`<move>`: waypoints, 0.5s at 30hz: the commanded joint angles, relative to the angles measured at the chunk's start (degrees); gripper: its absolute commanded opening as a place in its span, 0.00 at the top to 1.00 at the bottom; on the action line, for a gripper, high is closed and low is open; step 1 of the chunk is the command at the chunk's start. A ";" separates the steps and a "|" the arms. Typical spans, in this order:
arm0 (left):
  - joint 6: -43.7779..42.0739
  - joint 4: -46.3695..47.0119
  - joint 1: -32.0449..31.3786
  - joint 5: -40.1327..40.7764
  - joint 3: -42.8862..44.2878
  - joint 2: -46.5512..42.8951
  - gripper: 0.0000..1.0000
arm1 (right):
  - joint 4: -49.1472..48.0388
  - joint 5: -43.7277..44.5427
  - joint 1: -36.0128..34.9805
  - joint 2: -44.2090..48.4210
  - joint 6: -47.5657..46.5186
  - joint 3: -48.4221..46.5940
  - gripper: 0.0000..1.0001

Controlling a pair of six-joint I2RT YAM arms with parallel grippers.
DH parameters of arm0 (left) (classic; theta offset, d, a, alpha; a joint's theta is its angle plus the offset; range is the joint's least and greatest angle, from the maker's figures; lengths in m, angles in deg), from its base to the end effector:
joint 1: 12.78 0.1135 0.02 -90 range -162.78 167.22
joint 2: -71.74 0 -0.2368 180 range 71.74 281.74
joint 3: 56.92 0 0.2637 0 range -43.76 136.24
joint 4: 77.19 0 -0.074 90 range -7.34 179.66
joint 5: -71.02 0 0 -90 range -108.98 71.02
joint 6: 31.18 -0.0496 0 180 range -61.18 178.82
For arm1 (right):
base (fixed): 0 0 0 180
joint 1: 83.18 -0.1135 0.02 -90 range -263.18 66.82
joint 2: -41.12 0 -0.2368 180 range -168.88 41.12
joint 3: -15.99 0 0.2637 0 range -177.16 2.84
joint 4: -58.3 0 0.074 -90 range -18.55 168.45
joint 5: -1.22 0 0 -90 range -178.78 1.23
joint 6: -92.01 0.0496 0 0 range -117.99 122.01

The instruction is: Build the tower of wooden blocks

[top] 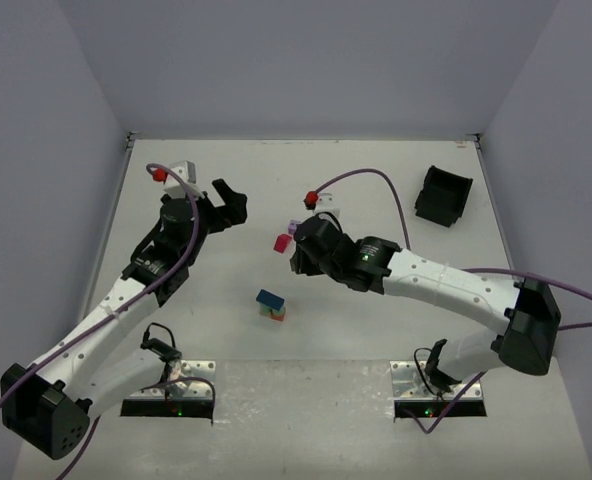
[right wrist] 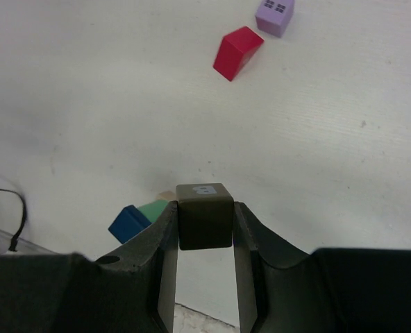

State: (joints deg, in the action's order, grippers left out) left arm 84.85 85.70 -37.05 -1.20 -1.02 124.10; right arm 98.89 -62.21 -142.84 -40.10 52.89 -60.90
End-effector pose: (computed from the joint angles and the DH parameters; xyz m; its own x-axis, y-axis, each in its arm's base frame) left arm 0.2400 -0.0916 0.2889 -0.2452 -0.3478 -0.9049 0.0147 0.9320 -0.3622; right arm 0.1861 0.2741 0.2440 -0.6998 0.1781 -0.6918 -0.1094 0.9303 0.3501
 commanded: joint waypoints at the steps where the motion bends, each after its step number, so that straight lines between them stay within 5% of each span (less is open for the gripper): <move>1: 0.42 -0.42 0.37 4.75 0.33 -2.40 0.00 | 8.53 13.04 -6.11 -3.22 5.82 -7.66 1.00; 15: 0.77 -2.02 0.37 4.63 -0.77 -4.57 0.00 | 14.98 17.49 -15.24 -10.68 8.93 -14.98 1.00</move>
State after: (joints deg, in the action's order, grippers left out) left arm 85.23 82.92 -37.05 2.77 -1.27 121.52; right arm 111.19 -48.82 -156.16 -49.16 59.12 -72.35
